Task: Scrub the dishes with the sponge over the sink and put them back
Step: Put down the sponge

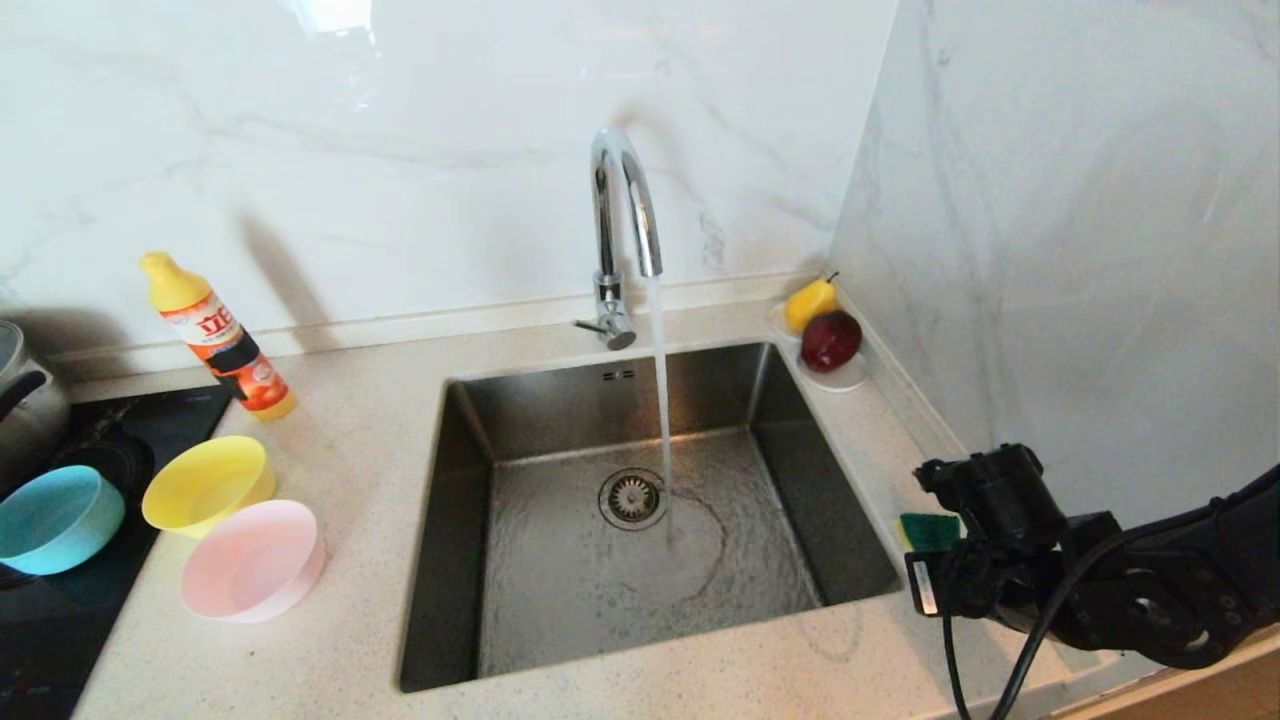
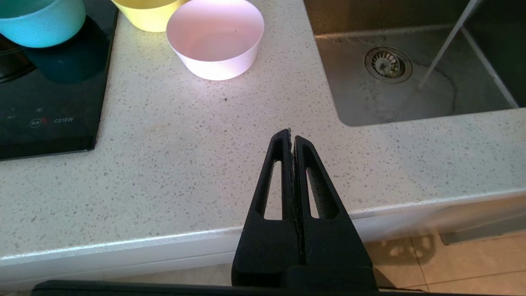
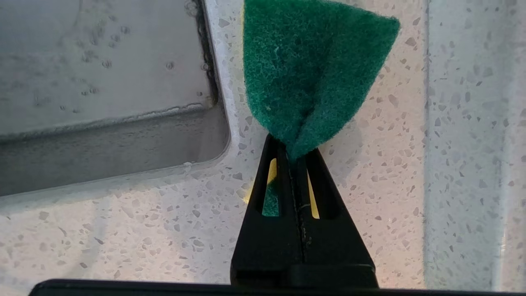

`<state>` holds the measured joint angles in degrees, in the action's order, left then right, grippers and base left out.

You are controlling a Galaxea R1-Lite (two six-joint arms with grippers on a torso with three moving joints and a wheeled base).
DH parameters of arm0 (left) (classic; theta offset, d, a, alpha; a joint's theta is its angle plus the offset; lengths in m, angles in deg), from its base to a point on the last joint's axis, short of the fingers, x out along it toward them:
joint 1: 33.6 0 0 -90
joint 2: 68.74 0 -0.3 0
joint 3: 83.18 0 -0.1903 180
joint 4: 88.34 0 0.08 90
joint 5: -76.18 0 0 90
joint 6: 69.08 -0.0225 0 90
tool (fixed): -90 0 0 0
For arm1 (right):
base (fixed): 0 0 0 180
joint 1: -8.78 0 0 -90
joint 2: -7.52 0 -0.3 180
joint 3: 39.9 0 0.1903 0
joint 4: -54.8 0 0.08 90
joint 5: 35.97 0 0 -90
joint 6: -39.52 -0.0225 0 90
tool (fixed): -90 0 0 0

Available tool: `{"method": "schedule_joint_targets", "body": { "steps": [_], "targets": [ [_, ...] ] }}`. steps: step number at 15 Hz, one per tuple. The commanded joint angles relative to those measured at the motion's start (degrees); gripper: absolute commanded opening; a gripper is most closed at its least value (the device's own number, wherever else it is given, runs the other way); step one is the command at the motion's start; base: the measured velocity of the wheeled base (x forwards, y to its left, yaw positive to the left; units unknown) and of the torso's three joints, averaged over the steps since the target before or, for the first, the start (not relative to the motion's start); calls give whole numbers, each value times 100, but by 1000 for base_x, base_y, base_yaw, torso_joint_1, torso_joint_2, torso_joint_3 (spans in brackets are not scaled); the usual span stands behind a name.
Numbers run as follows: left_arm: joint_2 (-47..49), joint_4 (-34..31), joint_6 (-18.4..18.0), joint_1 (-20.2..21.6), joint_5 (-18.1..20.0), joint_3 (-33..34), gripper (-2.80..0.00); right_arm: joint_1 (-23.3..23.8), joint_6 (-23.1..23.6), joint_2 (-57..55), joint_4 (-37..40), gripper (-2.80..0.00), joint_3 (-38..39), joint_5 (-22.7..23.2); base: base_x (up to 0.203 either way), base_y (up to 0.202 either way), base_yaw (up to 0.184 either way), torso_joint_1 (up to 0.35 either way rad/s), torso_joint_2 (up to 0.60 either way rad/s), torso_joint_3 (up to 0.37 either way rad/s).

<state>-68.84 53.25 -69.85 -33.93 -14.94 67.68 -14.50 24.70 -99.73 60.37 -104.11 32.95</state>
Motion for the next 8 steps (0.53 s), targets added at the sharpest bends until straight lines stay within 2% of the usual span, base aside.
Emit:
{"method": "schedule_joint_targets", "body": {
  "steps": [1,8],
  "targets": [
    [1,-7,-2,-2,-2,-2,-280,-1,40,-6,-48,-280,15,-10,0,0,0,0,0,0],
    [1,-7,-2,-2,-2,-2,-280,-1,111,11,-75,-280,-11,-25,0,0,0,0,0,0]
  ]
}}
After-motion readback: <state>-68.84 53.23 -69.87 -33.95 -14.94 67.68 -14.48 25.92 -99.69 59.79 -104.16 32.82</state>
